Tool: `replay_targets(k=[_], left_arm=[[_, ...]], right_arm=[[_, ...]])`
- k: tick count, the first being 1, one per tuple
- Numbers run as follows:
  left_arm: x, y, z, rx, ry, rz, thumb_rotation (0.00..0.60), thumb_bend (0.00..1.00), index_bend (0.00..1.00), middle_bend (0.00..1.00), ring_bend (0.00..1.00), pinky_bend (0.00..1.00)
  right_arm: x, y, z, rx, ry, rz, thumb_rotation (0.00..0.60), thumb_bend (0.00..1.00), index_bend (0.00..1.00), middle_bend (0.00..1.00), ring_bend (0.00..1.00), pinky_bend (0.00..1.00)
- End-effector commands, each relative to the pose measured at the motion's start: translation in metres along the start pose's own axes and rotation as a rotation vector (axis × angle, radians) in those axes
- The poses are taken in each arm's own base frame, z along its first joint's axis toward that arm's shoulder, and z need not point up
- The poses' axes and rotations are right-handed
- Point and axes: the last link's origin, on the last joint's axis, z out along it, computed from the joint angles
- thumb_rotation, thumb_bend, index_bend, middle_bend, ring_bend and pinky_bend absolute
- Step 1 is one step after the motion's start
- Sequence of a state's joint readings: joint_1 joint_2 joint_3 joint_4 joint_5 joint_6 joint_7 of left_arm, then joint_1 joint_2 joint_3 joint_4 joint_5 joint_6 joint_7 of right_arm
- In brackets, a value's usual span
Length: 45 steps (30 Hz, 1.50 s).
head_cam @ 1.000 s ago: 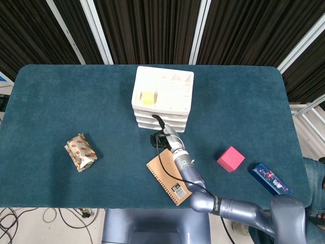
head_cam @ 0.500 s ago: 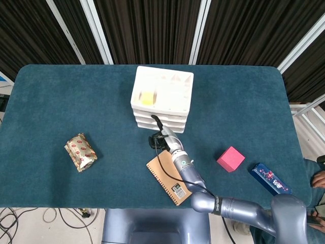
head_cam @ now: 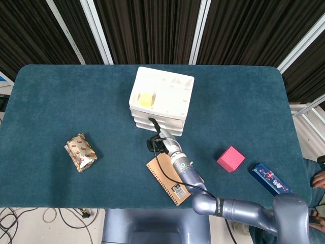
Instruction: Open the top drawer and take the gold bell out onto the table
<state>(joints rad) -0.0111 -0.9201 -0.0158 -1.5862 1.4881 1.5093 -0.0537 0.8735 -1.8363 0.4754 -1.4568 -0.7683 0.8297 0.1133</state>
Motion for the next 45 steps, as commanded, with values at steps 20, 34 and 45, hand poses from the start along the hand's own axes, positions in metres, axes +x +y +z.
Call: replay_targets(k=[20, 34, 45], left_arm=[[0.0, 0.0, 0.0, 0.004, -0.001, 0.0, 0.6, 0.2, 0.08, 0.0, 0.0, 0.0], [0.0, 0.0, 0.0, 0.004, -0.003, 0.002, 0.6, 0.2, 0.08, 0.0, 0.0, 0.0], [0.0, 0.0, 0.0, 0.004, -0.003, 0.004, 0.6, 0.2, 0.08, 0.0, 0.0, 0.0]], right_arm=[[-0.001, -0.002, -0.011, 0.027, -0.053, -0.017, 0.6, 0.61, 0.0, 0.84, 0.96, 1.0], [0.002, 0.002, -0.02, 0.034, -0.073, -0.026, 0.6, 0.61, 0.0, 0.84, 0.96, 1.0], [0.002, 0.004, -0.024, 0.032, -0.074, -0.027, 0.6, 0.61, 0.01, 0.84, 0.96, 1.0]])
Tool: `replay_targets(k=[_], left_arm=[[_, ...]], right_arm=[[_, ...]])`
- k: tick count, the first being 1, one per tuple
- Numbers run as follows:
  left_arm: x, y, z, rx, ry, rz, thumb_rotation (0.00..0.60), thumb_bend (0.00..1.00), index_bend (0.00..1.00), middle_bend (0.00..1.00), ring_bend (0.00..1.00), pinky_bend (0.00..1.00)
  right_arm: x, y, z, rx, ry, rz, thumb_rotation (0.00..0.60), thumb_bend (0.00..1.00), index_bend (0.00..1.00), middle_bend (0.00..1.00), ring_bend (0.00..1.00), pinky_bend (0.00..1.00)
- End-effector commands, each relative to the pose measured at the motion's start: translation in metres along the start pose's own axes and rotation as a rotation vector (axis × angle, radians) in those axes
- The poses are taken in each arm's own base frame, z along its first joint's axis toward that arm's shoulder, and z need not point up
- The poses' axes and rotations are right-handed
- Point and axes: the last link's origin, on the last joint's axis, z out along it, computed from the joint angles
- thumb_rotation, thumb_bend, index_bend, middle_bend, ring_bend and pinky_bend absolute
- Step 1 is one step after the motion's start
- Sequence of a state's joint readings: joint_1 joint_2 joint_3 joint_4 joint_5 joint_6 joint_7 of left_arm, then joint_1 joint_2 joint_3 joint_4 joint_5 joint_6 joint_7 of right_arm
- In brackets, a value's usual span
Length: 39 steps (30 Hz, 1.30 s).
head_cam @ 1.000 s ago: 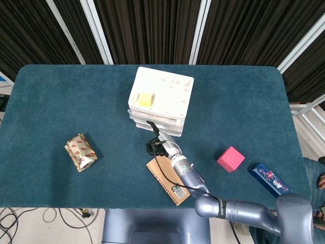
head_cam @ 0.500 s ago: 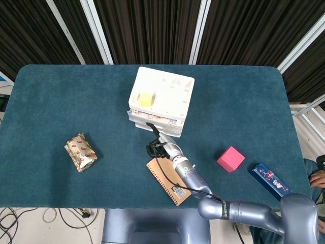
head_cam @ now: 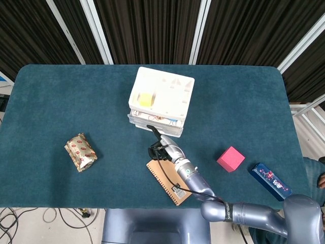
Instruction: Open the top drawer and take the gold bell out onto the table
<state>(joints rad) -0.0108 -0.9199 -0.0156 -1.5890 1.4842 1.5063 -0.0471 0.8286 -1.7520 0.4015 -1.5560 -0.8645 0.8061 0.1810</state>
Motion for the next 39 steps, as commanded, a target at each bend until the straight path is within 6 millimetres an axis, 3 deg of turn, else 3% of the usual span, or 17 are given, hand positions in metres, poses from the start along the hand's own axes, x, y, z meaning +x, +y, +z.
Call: replay_targets(k=[1, 7, 17, 28, 32, 39], left_arm=[[0.0, 0.0, 0.0, 0.0, 0.0, 0.0, 0.6, 0.2, 0.08, 0.0, 0.0, 0.0], [0.0, 0.0, 0.0, 0.001, 0.0, 0.0, 0.6, 0.2, 0.08, 0.0, 0.0, 0.0], [0.0, 0.001, 0.0, -0.003, 0.001, 0.004, 0.6, 0.2, 0.08, 0.0, 0.0, 0.0], [-0.001, 0.003, 0.0, -0.007, -0.004, 0.003, 0.6, 0.2, 0.08, 0.0, 0.0, 0.0], [-0.001, 0.003, 0.0, -0.007, -0.006, 0.001, 0.6, 0.2, 0.08, 0.0, 0.0, 0.0], [-0.001, 0.004, 0.0, -0.006, -0.008, 0.0, 0.6, 0.2, 0.08, 0.0, 0.0, 0.0]], right_arm=[[0.001, 0.0, 0.0, 0.0, 0.011, 0.002, 0.6, 0.61, 0.02, 0.84, 0.96, 1.0], [0.004, 0.0, -0.003, -0.004, 0.038, -0.004, 0.6, 0.61, 0.03, 0.84, 0.96, 1.0], [0.004, 0.007, -0.028, -0.023, 0.03, -0.015, 0.6, 0.61, 0.04, 0.84, 0.96, 1.0], [0.051, -0.028, -0.059, -0.033, 0.021, -0.196, 0.6, 0.61, 0.07, 0.84, 0.96, 1.0], [0.065, -0.041, -0.057, -0.066, 0.016, -0.269, 0.6, 0.61, 0.07, 0.85, 0.98, 1.0], [0.072, -0.061, -0.048, -0.118, -0.004, -0.358, 0.6, 0.69, 0.07, 0.86, 0.98, 1.0]])
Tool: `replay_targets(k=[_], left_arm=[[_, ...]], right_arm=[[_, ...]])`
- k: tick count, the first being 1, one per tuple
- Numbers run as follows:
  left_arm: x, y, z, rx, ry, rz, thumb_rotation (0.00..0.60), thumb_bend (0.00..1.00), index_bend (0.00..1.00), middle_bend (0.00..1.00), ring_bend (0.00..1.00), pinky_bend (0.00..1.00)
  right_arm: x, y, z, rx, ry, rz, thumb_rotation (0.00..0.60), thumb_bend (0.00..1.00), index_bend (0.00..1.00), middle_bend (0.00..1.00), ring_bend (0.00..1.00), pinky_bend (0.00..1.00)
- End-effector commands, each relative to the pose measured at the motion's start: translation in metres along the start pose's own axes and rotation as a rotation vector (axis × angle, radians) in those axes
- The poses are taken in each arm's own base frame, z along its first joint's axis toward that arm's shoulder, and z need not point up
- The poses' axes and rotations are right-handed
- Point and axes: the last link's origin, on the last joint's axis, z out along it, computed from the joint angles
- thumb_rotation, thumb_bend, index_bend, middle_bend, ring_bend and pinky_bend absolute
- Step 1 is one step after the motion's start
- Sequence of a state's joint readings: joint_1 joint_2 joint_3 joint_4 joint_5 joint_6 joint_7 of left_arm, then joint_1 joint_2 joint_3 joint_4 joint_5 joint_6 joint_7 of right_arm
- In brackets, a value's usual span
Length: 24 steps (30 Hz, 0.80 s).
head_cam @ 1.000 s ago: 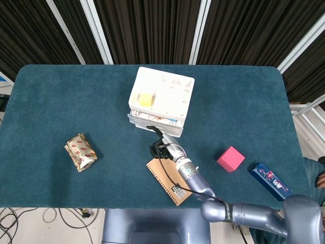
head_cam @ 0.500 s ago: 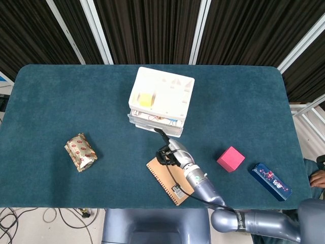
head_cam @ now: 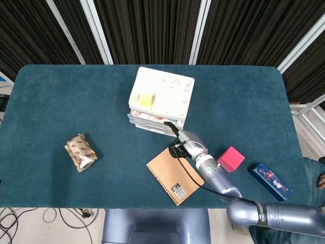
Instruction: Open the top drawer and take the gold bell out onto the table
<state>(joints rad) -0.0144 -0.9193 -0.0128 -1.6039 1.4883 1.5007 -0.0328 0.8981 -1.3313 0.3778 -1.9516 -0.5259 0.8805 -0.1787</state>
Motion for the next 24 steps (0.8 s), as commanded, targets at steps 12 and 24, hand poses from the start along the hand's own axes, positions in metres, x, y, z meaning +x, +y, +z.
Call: replay_targets(k=[12, 24], left_arm=[[0.0, -0.001, 0.0, 0.008, -0.006, -0.002, 0.6, 0.2, 0.08, 0.0, 0.0, 0.0], [0.0, -0.002, 0.001, 0.013, -0.007, -0.005, 0.6, 0.2, 0.09, 0.0, 0.0, 0.0]], right_arm=[[0.001, -0.046, 0.02, -0.045, -0.07, -0.107, 0.6, 0.77, 0.07, 0.87, 0.99, 1.0], [-0.006, -0.055, 0.038, -0.093, -0.118, -0.141, 0.6, 0.77, 0.07, 0.87, 0.99, 1.0]])
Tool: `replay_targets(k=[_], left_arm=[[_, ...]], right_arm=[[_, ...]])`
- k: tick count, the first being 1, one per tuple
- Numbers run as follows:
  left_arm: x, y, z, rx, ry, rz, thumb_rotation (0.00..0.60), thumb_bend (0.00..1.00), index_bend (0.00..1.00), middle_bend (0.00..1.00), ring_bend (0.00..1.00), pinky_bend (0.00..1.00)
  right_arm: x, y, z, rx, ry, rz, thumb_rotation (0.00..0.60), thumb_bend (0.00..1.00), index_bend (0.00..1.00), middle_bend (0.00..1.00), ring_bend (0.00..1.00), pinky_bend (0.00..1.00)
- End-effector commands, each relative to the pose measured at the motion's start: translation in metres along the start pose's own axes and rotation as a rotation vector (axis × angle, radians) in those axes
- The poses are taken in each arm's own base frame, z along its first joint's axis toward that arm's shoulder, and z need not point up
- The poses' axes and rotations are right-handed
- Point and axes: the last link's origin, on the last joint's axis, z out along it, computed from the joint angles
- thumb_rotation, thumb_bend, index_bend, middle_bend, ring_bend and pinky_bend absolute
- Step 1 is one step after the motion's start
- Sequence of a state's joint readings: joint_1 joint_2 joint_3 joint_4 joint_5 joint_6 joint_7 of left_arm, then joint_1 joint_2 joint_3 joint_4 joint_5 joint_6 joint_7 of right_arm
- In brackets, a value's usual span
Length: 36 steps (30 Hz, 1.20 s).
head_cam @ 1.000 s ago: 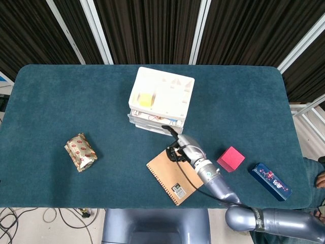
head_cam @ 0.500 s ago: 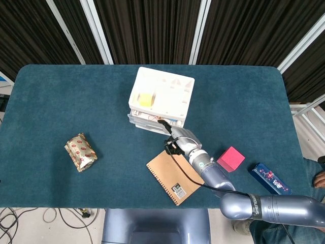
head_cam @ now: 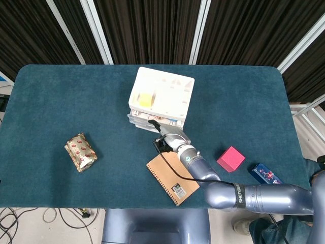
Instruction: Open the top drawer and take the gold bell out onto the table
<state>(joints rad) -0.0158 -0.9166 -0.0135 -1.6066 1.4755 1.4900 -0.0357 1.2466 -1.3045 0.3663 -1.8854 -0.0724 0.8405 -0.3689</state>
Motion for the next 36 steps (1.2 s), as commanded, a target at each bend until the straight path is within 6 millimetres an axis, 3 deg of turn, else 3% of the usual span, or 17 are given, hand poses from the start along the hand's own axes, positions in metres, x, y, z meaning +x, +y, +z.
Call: replay_targets(k=[1, 19, 36], left_arm=[[0.0, 0.0, 0.0, 0.002, 0.002, -0.001, 0.6, 0.2, 0.09, 0.0, 0.0, 0.0], [0.0, 0.0, 0.0, 0.003, -0.002, -0.001, 0.6, 0.2, 0.09, 0.0, 0.0, 0.0], [0.0, 0.0, -0.001, 0.004, -0.004, -0.003, 0.6, 0.2, 0.09, 0.0, 0.0, 0.0]], right_arm=[[-0.002, -0.001, 0.004, -0.011, -0.01, -0.013, 0.6, 0.77, 0.07, 0.87, 0.99, 1.0], [-0.002, -0.009, 0.006, -0.028, -0.047, -0.053, 0.6, 0.77, 0.15, 0.87, 0.99, 1.0], [-0.003, -0.011, -0.005, -0.007, -0.105, -0.082, 0.6, 0.77, 0.15, 0.87, 0.99, 1.0]])
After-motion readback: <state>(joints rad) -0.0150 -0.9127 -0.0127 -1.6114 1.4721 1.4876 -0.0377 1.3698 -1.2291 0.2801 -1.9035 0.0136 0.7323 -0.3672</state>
